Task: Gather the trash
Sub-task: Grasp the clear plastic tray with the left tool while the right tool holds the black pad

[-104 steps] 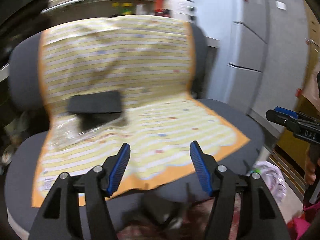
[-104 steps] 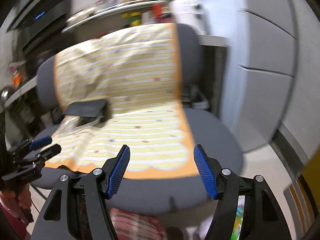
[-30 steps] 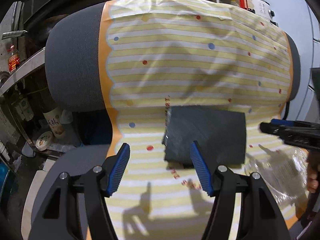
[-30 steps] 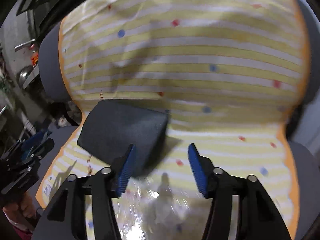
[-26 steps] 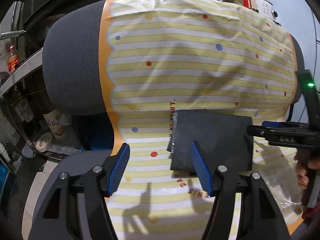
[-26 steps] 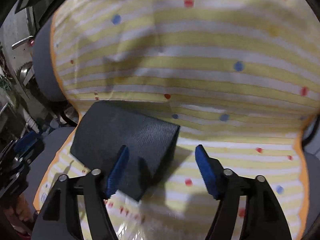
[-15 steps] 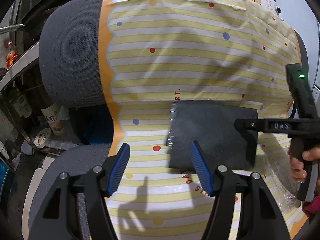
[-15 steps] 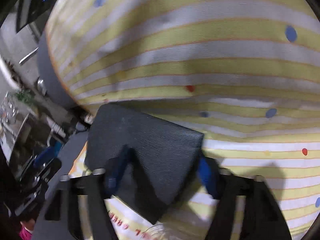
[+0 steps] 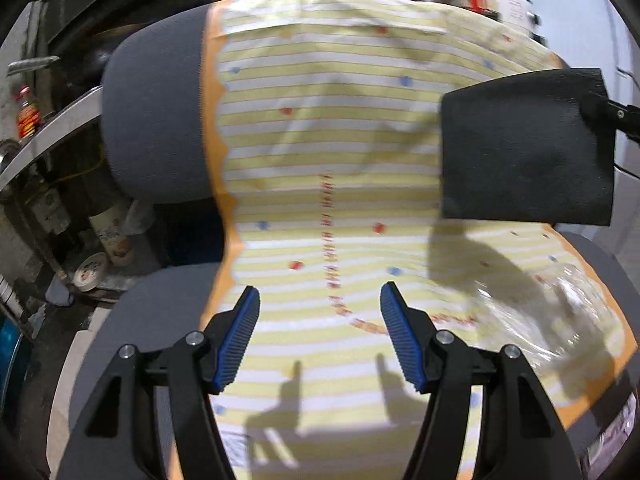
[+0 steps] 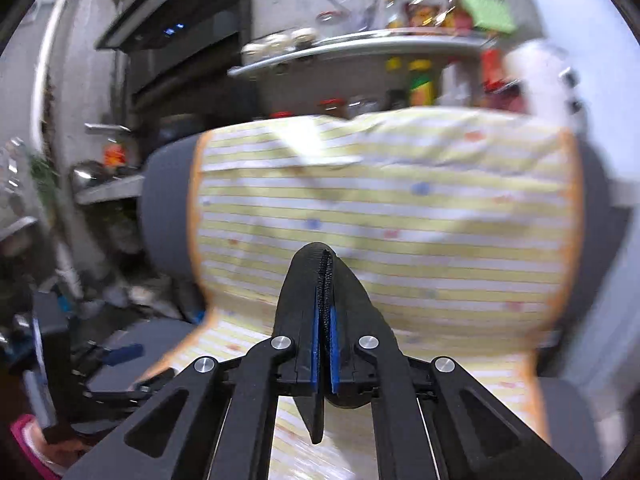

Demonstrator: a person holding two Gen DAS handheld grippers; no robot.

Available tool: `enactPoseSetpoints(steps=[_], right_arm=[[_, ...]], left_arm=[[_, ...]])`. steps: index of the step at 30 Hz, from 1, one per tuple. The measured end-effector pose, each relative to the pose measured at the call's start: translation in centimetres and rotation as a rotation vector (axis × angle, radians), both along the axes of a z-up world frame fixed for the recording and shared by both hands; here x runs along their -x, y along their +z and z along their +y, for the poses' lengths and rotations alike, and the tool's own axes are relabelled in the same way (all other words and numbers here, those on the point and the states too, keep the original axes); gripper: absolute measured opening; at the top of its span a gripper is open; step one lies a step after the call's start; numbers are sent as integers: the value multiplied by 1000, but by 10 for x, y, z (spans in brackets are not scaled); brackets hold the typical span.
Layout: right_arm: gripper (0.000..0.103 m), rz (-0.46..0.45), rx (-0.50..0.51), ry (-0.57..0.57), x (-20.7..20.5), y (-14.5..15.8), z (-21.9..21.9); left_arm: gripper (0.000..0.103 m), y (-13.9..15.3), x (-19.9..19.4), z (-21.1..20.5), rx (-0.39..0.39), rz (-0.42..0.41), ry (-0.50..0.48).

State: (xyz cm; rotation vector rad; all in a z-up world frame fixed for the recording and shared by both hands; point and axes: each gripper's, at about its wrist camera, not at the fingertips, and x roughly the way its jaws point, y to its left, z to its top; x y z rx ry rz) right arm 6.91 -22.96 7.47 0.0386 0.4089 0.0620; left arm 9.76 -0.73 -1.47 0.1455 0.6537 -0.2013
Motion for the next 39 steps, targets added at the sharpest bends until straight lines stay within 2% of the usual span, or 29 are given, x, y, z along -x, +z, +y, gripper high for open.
enactPoseSetpoints(steps=[4,8,12,15,17,18,19,22,28,33,36,39], right_arm=[[4,34,95,-167,55,-13,-40],[4,42,131,-292,98,-30,-67],[5,35,123,-400,138,-37,-94],[5,26,112,-459,167,-39,-111],[5,19,119,-497,184,-40,-119],[5,20,123,-510,189,-41,-122],[5,23,125,-519,192,-42,-123],[5,54,129,-537,195,-49,-125],[5,108,121,-484,194,-70,-103],[5,100,22,-391,187,-69,-89],[5,96,-17,-357,183,-64,-84],[5,61,48,-379,189,-55,-76]], left_arm=[[61,-8,15,-44,-9,12,-119],[61,-17,18,-90,-27,32,-211],[56,-30,3,-121,-78,73,-229],[42,-46,-12,-132,-98,147,-226],[15,-52,-15,-130,-81,195,-235],[10,-54,-12,-129,-71,204,-238],[4,-53,-6,-126,-63,198,-246],[0,-49,14,-117,-55,173,-242],[0,-47,61,-98,-17,176,-178],[0,-48,101,-110,-1,183,-311],[0,-40,108,-111,-14,136,-325],[4,-34,92,-107,-28,111,-294]])
